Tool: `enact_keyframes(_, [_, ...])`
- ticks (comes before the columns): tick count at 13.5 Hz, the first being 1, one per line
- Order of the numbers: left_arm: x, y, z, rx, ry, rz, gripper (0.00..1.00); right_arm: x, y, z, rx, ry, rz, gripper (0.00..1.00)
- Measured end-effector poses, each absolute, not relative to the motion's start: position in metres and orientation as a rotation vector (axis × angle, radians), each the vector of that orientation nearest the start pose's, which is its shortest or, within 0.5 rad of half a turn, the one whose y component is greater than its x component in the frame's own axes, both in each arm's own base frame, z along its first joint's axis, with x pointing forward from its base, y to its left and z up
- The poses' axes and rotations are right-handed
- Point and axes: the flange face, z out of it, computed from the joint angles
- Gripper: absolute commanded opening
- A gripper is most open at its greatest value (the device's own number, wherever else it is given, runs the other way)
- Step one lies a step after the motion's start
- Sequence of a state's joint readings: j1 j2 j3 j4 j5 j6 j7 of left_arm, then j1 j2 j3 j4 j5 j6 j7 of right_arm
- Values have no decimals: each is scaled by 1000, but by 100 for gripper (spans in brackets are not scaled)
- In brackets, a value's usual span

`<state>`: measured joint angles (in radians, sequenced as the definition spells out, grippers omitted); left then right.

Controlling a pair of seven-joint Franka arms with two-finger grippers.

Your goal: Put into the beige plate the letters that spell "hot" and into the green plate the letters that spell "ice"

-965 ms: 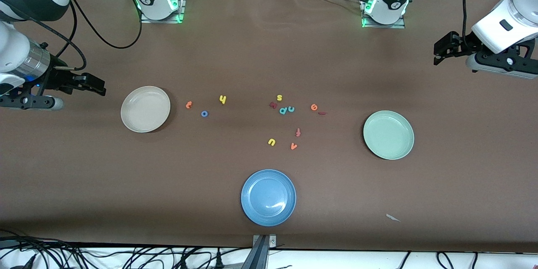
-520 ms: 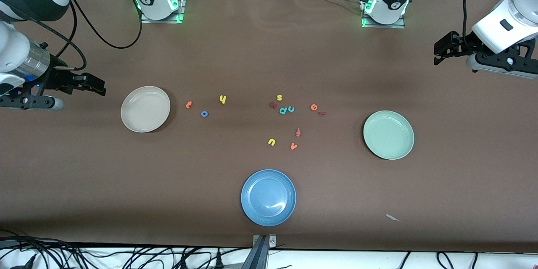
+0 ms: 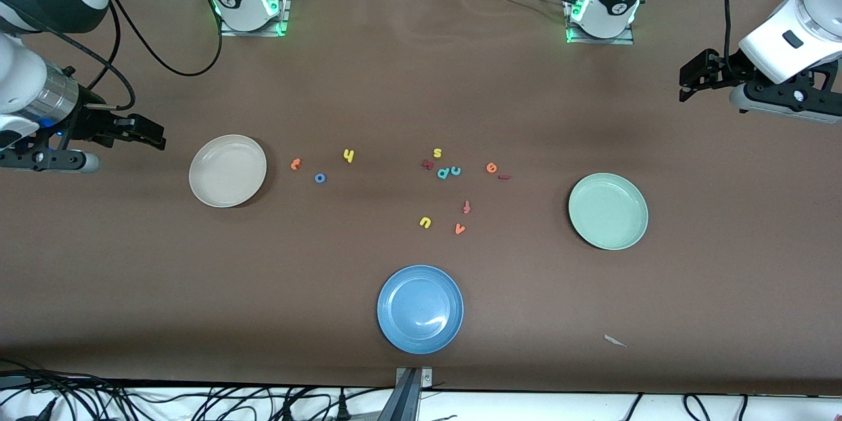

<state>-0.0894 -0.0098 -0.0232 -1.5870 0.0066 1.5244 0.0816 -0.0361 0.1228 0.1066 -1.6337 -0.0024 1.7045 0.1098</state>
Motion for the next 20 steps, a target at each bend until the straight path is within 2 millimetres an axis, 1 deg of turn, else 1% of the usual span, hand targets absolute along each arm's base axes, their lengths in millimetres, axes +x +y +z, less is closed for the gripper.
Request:
enact_keyframes(14, [543,-60,617,-3118,303,88,100,594,39,536,-3134,62,82,100])
enact_keyframes(20, [542,-60,616,-3118,303,93,100,594,42,536,-3134,105,85,100])
